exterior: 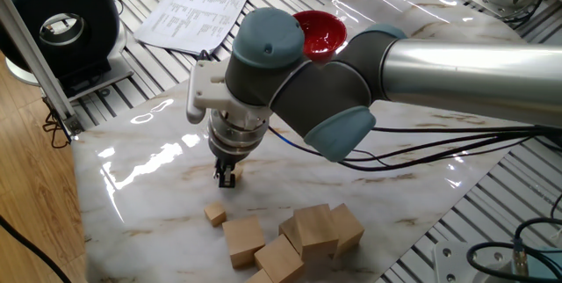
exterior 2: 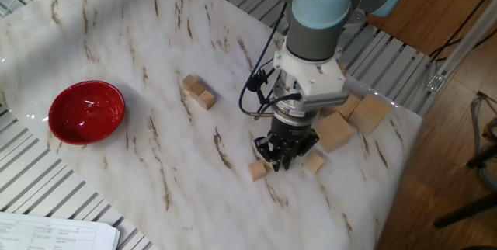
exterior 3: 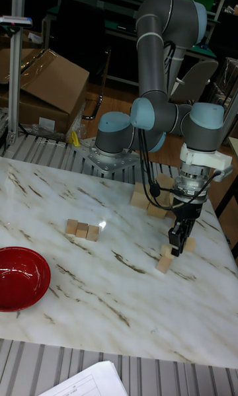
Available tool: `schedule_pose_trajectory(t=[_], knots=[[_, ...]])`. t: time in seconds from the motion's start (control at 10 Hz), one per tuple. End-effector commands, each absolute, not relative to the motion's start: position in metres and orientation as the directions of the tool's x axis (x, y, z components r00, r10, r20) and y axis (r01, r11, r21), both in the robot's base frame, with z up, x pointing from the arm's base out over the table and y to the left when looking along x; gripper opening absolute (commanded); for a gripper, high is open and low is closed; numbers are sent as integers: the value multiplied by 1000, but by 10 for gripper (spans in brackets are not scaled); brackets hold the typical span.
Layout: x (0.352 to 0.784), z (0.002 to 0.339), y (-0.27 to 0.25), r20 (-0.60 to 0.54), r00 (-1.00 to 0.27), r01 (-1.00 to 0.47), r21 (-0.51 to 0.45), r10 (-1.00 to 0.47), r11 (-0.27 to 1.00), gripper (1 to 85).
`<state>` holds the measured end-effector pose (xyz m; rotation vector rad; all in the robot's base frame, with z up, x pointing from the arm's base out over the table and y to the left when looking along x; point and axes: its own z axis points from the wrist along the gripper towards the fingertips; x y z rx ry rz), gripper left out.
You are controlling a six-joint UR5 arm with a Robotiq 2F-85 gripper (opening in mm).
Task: Stack the blocks into a pyramid shape
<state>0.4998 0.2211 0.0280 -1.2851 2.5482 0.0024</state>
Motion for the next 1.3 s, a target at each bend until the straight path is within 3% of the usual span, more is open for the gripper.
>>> schedule_pose_trajectory(t=[0.0, 1.2], knots=[[499, 32, 220, -256, -564, -788, -119, -785, 604, 243], [477, 45, 206, -254, -531, -814, -110, -808, 570, 267]])
